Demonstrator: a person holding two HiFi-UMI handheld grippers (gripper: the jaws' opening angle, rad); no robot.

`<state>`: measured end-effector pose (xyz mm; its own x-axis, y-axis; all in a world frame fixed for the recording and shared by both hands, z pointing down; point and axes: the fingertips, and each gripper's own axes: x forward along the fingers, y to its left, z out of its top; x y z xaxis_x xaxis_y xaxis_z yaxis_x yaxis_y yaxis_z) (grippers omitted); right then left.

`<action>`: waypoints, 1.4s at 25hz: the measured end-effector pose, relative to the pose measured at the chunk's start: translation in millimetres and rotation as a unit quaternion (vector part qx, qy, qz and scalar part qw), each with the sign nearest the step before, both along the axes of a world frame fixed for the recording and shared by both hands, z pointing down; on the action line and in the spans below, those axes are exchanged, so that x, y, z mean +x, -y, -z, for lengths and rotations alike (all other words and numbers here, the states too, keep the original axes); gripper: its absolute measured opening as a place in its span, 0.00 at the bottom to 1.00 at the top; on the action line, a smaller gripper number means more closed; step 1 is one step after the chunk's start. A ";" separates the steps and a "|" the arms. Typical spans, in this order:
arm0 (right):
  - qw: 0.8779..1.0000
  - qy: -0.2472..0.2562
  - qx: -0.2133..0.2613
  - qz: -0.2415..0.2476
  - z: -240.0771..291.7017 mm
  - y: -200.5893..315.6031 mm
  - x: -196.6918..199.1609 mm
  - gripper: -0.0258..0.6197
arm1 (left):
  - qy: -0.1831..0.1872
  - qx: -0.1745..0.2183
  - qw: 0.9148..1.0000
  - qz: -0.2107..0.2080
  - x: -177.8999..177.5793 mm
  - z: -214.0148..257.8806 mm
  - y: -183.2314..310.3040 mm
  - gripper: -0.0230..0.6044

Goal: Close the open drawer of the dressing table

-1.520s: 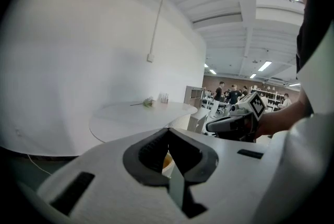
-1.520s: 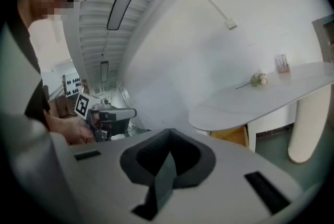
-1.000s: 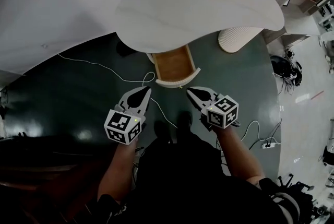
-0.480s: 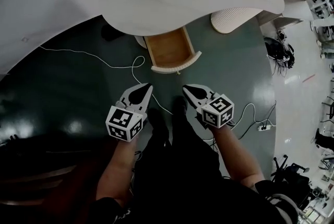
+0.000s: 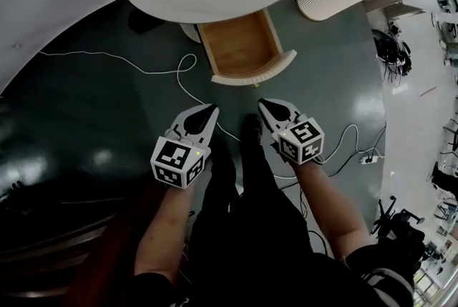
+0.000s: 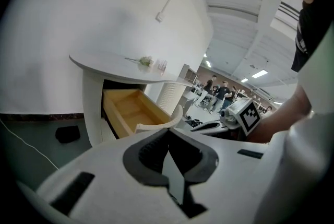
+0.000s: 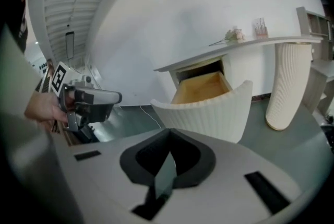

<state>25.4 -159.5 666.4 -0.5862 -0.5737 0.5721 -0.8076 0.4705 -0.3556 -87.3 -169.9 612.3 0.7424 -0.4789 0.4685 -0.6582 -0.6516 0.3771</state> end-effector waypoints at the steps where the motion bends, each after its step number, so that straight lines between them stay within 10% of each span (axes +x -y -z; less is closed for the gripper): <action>1: 1.000 -0.004 -0.004 -0.004 -10.8 2.0 1.8 0.05 | 0.000 -0.002 1.000 -0.002 1.1 -6.0 0.5 0.05; 15: 0.997 -0.038 -0.044 -0.049 -104.0 27.1 16.9 0.09 | -0.005 -0.013 1.000 -0.008 5.3 -66.2 23.8 0.05; 35: 0.997 -0.050 -0.030 -0.041 -105.1 80.7 8.1 0.07 | -0.001 -0.001 1.000 0.020 -11.6 -65.6 64.4 0.05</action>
